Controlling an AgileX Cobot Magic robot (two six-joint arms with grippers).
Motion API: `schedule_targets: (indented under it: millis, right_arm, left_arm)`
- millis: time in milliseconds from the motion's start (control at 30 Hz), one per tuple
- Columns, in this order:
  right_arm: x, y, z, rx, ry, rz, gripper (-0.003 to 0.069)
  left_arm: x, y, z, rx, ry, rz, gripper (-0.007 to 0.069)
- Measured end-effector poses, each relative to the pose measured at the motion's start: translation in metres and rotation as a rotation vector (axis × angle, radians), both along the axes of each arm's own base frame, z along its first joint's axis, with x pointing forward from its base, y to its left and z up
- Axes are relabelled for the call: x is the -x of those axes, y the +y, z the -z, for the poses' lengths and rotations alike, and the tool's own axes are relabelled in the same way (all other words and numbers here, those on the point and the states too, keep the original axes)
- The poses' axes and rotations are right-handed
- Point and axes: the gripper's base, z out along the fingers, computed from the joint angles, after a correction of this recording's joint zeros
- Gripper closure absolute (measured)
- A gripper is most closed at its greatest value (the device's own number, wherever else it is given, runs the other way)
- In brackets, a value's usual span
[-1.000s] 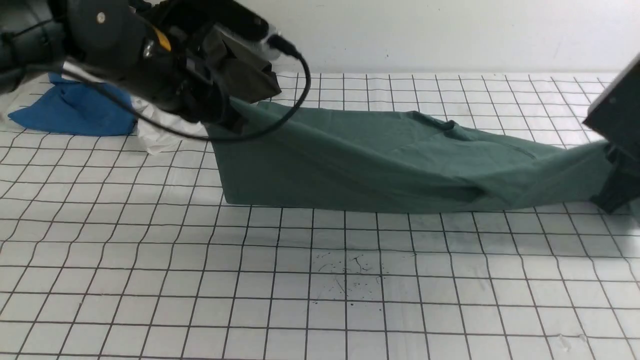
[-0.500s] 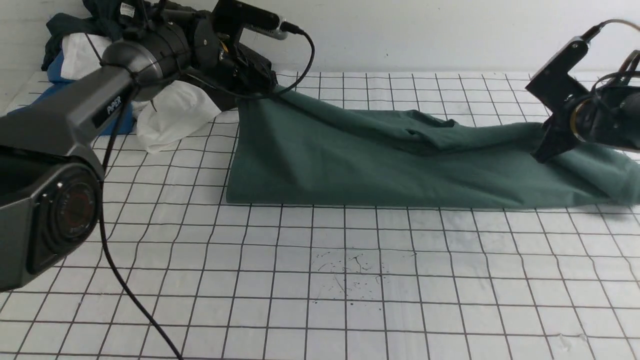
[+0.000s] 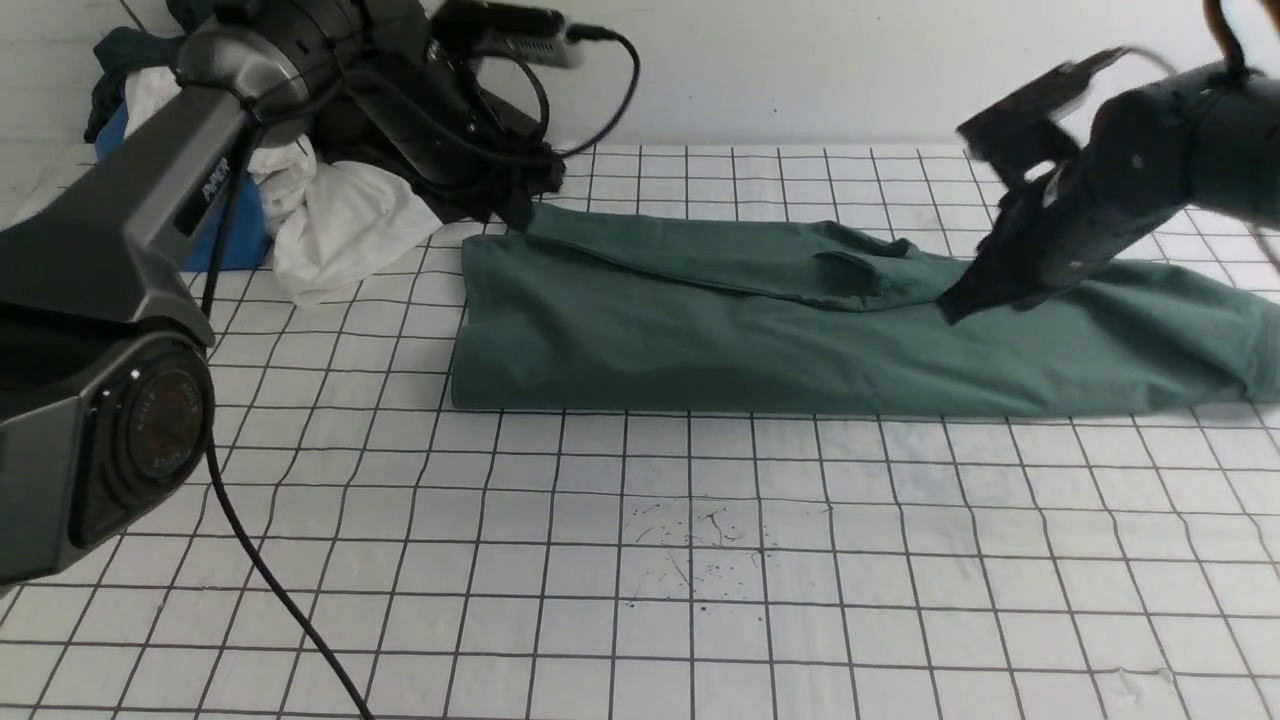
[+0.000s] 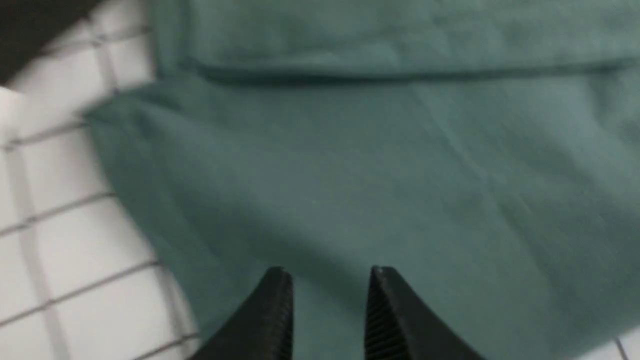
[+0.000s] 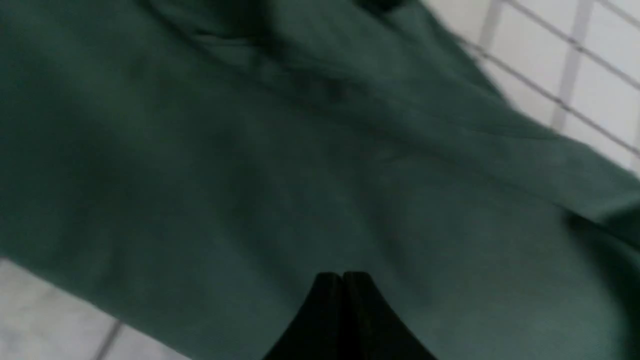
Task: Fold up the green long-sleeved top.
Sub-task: Use the right arm to clamp the right edge of the fabric
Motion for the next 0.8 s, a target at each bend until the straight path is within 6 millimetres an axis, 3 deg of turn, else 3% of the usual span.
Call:
schedule_targets:
  millis: [33,100,167,333,467,600,733,800]
  right_arm:
    - [-0.001,0.003,0.004,-0.019,0.005,-0.016,0.0666]
    - [-0.010,0.014,0.030,-0.108,0.004,-0.059,0.0671]
    - [-0.019,0.018,0.050,-0.160,-0.010,-0.041,0.0673]
    - [-0.045,0.023,0.068,-0.206,-0.085,0.006,0.0673]
    - [-0.068,0.023,0.072,-0.207,-0.205,0.039,0.0673]
    - [-0.103,0.010,0.074,-0.248,-0.412,0.162,0.0673]
    - [-0.116,-0.014,0.067,-0.421,-0.405,0.346,0.0673]
    - [-0.120,-0.029,0.049,-0.534,-0.305,0.377,0.0673]
  left_arm:
    - [0.001,-0.004,0.005,0.002,0.014,0.019,0.0457]
    - [0.004,-0.024,0.037,0.004,0.091,0.117,0.0563]
    - [0.006,-0.039,0.057,-0.004,0.126,0.164,0.0613]
    - [0.010,-0.055,0.076,-0.021,0.149,0.206,0.0632]
    - [0.012,-0.059,0.076,-0.034,0.143,0.216,0.0632]
    - [0.012,-0.059,0.076,-0.038,0.141,0.217,0.0632]
    - [0.011,-0.059,0.076,-0.041,0.140,0.217,0.0632]
    - [0.011,-0.058,0.076,-0.044,0.141,0.218,0.0632]
